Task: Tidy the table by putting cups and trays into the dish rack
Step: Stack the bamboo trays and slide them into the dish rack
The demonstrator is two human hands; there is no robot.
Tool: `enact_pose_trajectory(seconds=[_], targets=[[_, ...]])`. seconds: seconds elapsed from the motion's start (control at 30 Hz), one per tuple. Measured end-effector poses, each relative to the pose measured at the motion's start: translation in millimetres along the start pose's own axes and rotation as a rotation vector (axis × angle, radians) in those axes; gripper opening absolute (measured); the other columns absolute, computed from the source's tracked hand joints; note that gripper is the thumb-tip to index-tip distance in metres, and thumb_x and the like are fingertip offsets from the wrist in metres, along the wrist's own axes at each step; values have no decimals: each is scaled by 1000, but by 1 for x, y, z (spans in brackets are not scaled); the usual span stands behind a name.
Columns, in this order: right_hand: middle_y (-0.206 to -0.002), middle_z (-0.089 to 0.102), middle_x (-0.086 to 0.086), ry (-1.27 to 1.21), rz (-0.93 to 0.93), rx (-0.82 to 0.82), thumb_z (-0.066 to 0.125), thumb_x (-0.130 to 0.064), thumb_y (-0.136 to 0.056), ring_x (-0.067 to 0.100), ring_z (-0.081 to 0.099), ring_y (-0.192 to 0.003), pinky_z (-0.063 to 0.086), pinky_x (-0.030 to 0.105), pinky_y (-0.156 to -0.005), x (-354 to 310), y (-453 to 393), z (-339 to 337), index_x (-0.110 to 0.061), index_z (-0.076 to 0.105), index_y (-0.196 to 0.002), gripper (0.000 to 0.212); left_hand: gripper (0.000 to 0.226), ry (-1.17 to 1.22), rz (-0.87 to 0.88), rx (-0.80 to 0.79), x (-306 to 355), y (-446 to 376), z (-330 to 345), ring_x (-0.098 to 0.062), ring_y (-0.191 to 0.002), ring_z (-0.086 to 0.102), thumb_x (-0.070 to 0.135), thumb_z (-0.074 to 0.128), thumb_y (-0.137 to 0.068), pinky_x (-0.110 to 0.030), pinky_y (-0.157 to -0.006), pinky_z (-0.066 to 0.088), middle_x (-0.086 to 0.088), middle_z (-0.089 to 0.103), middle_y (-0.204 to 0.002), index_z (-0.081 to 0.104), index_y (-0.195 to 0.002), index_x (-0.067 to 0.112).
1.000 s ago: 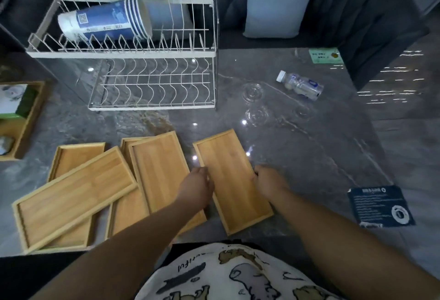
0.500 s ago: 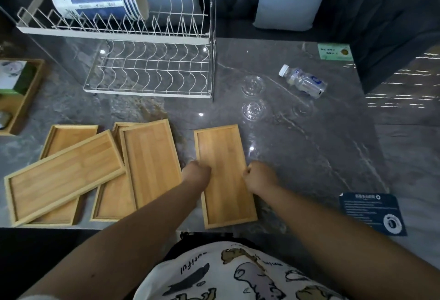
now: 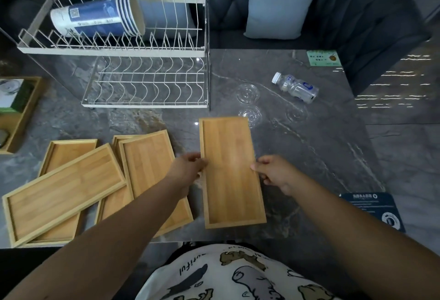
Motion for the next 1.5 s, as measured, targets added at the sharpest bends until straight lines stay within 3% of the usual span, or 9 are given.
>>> enact_pose_trajectory(seconds=[0.13, 0.33, 0.47, 0.57, 0.77, 0.87, 1.13, 1.4, 1.5], targets=[[-63, 54, 3, -207, -253, 40, 62, -9, -92, 8, 44, -42, 37, 21, -38, -36, 27, -16, -17, 62, -99, 11, 10, 94, 285, -8, 41, 27, -15, -6, -75, 61, 11, 65, -90, -20, -68, 47, 13, 69, -81, 69, -92, 20], [-94, 72, 4, -363, -193, 53, 52, -4, -95, 12, 69, -74, 54, 23, -61, -14, 38, -4, -18, 67, -101, 21, 39, 142, 260, -169, 12, 43, -7, -8, -82, 71, 4, 47, -98, -19, -64, 54, 5, 76, -94, 74, -107, 30], [-97, 67, 0, -10, -276, 162, 58, -6, -94, 10, 62, -84, 47, 6, -62, 7, 28, 10, -12, 55, -107, 15, 19, -293, 238, -67, -30, 27, 1, -8, -81, 68, 26, 59, -95, -27, -74, 56, 6, 73, -85, 60, -113, 31], [-103, 63, -8, 187, -240, 182, 55, -11, -96, 8, 61, -89, 42, 9, -58, 19, 14, 25, -22, 46, -131, 38, 41, -594, 239, 13, -48, 14, 11, -10, -74, 65, 28, 60, -94, -29, -64, 49, 4, 72, -84, 46, -131, 19], [-103, 68, 6, 534, -200, 255, 52, -15, -96, 21, 64, -93, 53, 38, -85, 29, -10, 30, -12, 62, -112, 19, 14, -913, 175, 27, -60, -12, 28, -23, -75, 61, 24, 46, -97, -33, -65, 50, -10, 68, -91, 53, -99, 12], [-98, 66, 4, 625, -168, 278, 50, -20, -97, 19, 63, -88, 53, 38, -84, 31, -16, 33, -16, 61, -108, 16, 8, -987, 156, 36, -64, -20, 28, -25, -77, 61, 20, 43, -97, -31, -63, 43, -9, 65, -91, 49, -92, 16], [-98, 67, 0, 675, -136, 313, 52, -23, -97, 16, 63, -89, 54, 35, -84, 38, -21, 39, -19, 63, -103, 14, 10, -1030, 144, 18, -64, -26, 25, -26, -84, 65, 17, 41, -98, -41, -77, 57, -7, 64, -94, 50, -102, 18], [-87, 63, 1, 652, -127, 292, 54, -26, -94, 15, 58, -74, 43, 28, -63, 22, -14, 27, -15, 62, -92, 14, 24, -1029, 297, 14, -56, -9, 3, -16, -77, 60, 25, 43, -100, -33, -70, 51, -3, 62, -90, 46, -122, 15], [-95, 60, 9, 767, -252, 297, 50, -23, -93, 23, 58, -81, 41, 31, -64, -9, -5, 39, -11, 55, -82, 17, 19, -846, 316, 87, -56, 5, -33, -19, -85, 65, 37, 46, -98, -38, -76, 53, 1, 66, -92, 57, -105, 24]])
Point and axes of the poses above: each hand's wrist, its own y-axis away from the middle knuckle, its own z-axis out of the palm, x = y × z, the point moved 7 cm from there along -y, towards the middle knuckle
